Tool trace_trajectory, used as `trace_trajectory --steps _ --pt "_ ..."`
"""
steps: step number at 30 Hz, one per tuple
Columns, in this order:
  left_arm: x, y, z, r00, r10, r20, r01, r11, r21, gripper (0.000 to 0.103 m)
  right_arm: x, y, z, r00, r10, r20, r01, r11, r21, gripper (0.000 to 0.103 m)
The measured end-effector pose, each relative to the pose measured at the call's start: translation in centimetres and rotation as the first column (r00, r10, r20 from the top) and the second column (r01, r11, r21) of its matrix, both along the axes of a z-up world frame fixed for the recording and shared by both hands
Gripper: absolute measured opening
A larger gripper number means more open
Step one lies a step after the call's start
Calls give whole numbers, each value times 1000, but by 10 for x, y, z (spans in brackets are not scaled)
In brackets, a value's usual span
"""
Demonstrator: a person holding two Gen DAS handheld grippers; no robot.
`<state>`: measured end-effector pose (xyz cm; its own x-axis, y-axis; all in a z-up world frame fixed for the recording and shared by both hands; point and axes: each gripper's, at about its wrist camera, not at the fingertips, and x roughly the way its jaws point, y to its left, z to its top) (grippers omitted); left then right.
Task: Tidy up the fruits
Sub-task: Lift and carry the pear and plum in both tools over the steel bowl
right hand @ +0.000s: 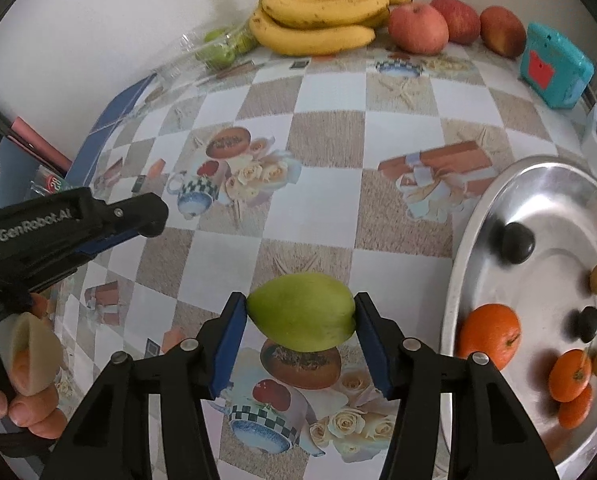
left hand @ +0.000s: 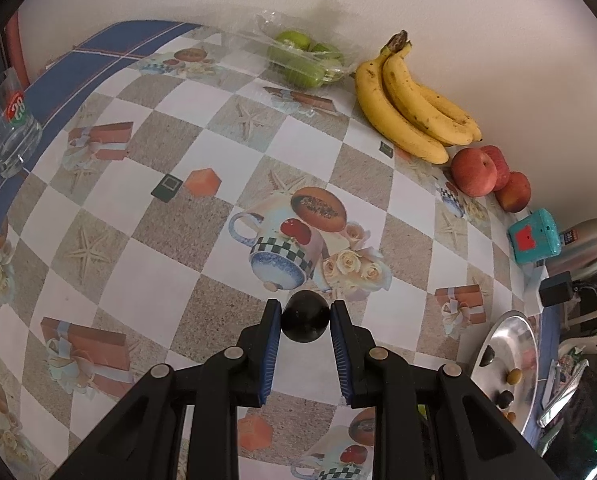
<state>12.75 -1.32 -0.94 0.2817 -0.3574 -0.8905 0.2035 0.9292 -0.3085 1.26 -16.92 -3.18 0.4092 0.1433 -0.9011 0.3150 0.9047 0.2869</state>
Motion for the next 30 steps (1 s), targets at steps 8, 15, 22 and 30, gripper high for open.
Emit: trace_trajectory --steps 8,15,22,30 --pt "-12 -15 10 999 -32 17 32 999 -18 27 -12 -13 24 998 -39 55 40 999 -19 56" --pt "-28 -41 15 995 -98 7 98 994 -55 27 -35 -47 40 986 -145 84 149 988 -44 56" --pt "-59 -82 18 974 -225 -3 224 971 -82 27 -68 -91 38 957 -284 53 288 955 -72 56" --pt "-93 -122 13 939 -342 -43 337 936 -103 27 -101 -120 32 928 -371 30 373 926 -58 56"
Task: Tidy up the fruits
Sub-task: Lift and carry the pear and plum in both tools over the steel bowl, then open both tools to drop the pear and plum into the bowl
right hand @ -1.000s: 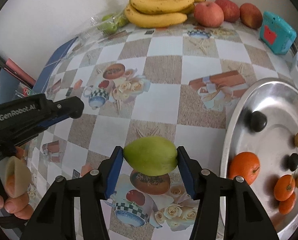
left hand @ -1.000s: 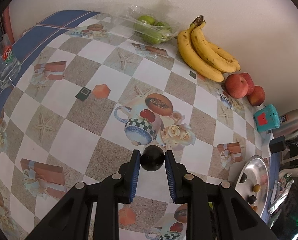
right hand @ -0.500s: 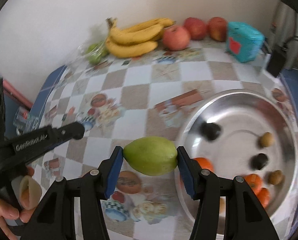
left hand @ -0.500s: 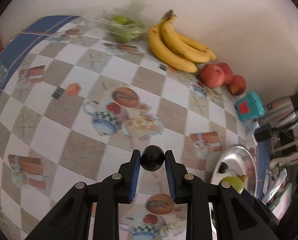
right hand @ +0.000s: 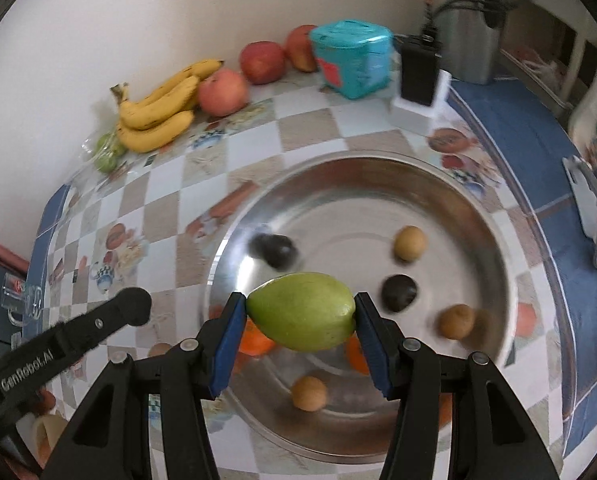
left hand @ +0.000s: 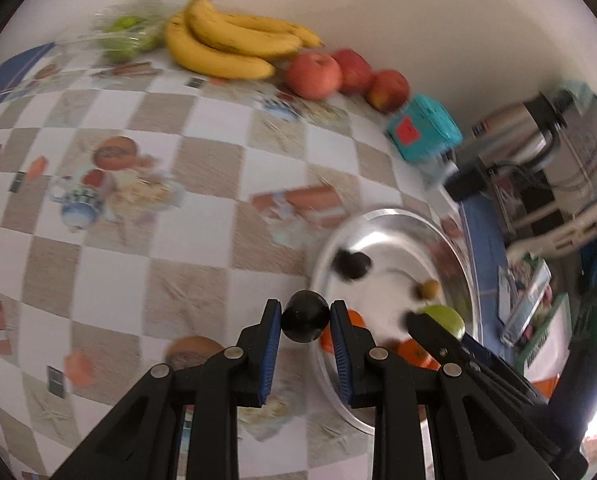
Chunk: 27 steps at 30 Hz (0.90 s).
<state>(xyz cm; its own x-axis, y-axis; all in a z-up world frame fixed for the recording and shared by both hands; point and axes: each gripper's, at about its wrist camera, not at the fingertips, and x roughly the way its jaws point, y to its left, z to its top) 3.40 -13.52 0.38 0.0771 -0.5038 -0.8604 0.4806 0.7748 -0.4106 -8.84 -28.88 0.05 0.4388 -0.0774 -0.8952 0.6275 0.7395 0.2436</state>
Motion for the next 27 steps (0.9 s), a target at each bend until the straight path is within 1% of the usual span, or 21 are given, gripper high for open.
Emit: trace_trajectory --steps 4,7,12,20,22,23,24,27 --pt "-15 -14 -3 999 -48 -15 48 999 1 27 -13 -10 -2 999 -38 4 37 999 16 56" --pt "-27 -23 -11 997 -74 -24 75 997 36 27 -20 -15 -2 998 -54 13 54 998 22 57" --pt "-43 -35 -18 993 -117 -36 118 992 52 27 -27 -21 -4 997 -75 15 74 996 39 57" --pt "-49 -39 -23 991 -132 -36 134 988 83 29 -25 -22 -12 998 -65 6 65 995 71 57" --pt "-48 -39 -24 991 -128 -31 131 987 92 34 -23 -21 -13 998 -61 4 60 995 76 57" --pt "-48 -39 -23 992 -127 -25 129 987 97 39 -23 -21 -14 998 -59 5 58 995 76 57" --pt "-47 -39 -23 992 -125 -19 126 987 100 42 -23 -21 -13 998 -58 9 57 995 77 57" --pt "-46 -37 -22 993 -121 -16 122 988 98 43 -23 -20 -13 998 -56 21 54 995 82 57"
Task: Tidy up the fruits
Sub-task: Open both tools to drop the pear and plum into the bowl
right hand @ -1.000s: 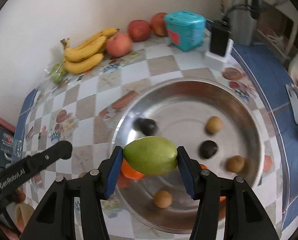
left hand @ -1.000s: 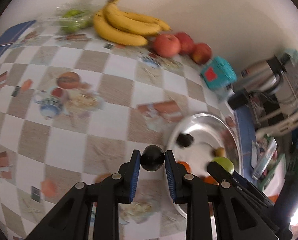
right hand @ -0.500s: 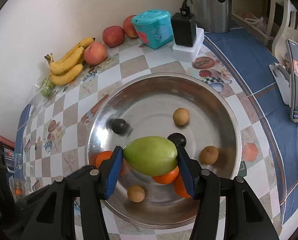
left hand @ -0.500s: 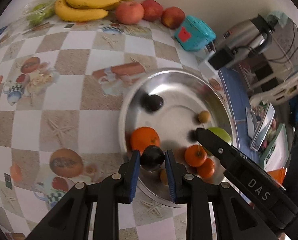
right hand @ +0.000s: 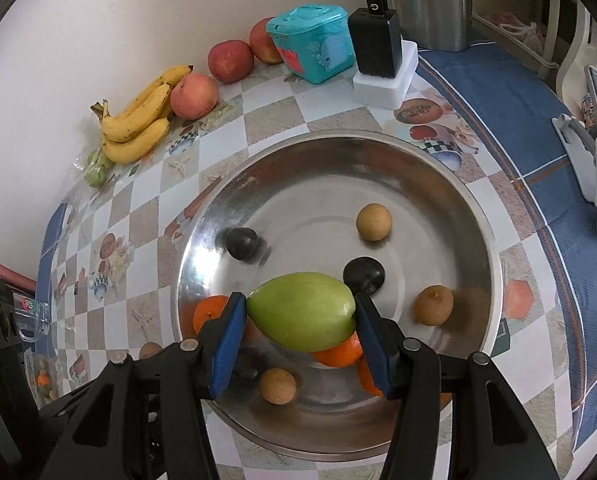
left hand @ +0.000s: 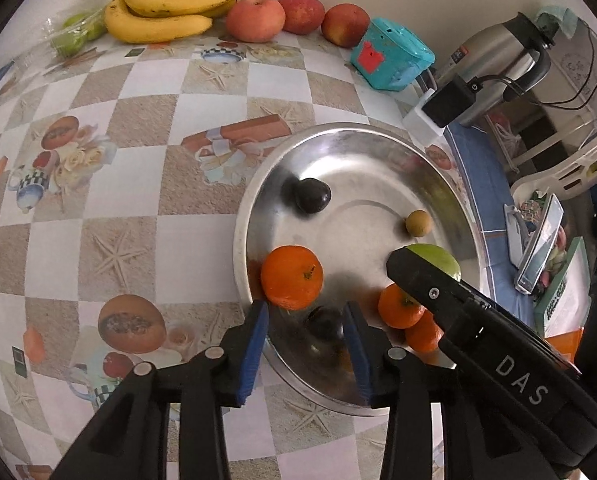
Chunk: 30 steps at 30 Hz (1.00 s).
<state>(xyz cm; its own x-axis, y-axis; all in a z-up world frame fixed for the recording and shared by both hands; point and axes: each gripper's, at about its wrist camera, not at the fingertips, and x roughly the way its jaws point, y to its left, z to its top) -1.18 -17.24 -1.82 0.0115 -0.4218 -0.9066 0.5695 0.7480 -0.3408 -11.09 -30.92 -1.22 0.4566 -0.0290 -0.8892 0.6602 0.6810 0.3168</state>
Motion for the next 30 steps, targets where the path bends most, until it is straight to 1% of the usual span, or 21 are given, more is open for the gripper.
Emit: trace_trajectory --steps 8,9,12,25,30 --pt "3 3 0 1000 14 8 -14 1000 13 43 4 0 -2 1000 3 3 -3 1000 2 57" --pt "4 3 0 1000 19 9 -19 1000 14 45 4 0 -2 1000 2 3 -2 1000 3 57" --pt "9 8 -1 999 43 5 -43 999 20 48 4 0 -1 1000 3 8 -3 1000 -2 57" --pt "28 25 0 991 132 14 -132 991 20 49 3 0 1 1000 4 16 -4 1000 -15 57" --pt "40 35 2 981 190 44 -191 981 32 61 2 0 2 1000 7 16 -7 1000 -17 57"
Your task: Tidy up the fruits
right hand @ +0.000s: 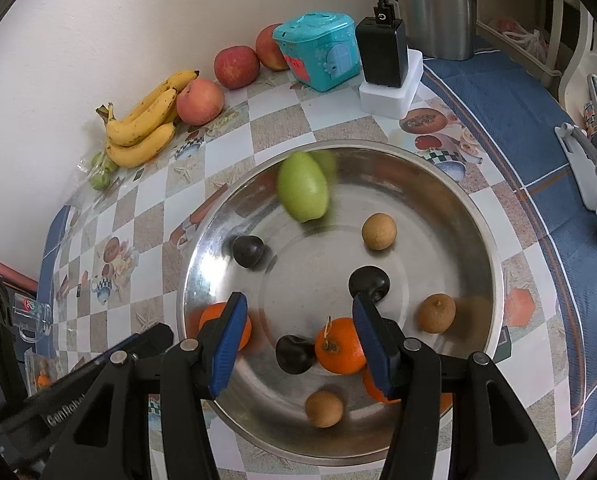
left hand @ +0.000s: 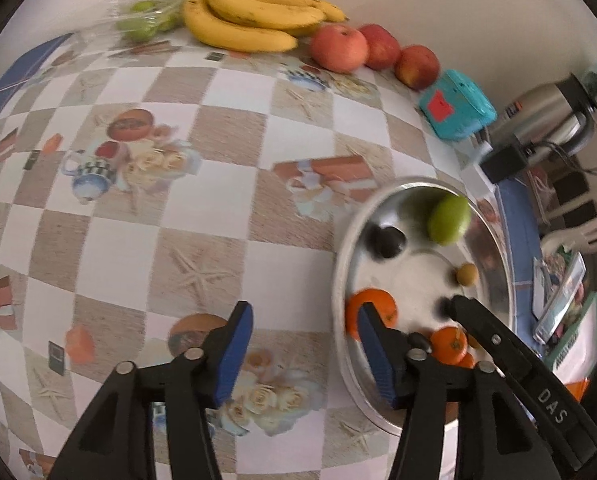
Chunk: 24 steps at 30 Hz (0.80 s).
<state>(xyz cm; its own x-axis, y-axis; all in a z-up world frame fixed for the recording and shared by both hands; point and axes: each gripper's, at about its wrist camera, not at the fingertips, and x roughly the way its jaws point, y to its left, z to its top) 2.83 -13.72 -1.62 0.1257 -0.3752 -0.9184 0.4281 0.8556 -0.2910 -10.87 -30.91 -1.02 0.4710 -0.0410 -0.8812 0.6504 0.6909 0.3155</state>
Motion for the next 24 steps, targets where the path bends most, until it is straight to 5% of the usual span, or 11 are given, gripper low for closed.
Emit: trace_trajectory --steps 8,13,16,24 --pt "10 14 -6 995 84 57 -89 993 80 102 4 4 -1 1000 19 -17 -20 1000 -22 65" --pt "17 23 -11 988 123 91 -134 983 129 103 7 7 -4 998 33 -47 -36 998 -60 69" --pt "20 27 -15 985 135 106 -151 976 159 103 9 9 -5 998 43 -55 -47 996 -77 88" --pt "26 33 -18 975 131 178 -171 959 228 103 16 20 -3 995 82 -60 -88 989 -117 95"
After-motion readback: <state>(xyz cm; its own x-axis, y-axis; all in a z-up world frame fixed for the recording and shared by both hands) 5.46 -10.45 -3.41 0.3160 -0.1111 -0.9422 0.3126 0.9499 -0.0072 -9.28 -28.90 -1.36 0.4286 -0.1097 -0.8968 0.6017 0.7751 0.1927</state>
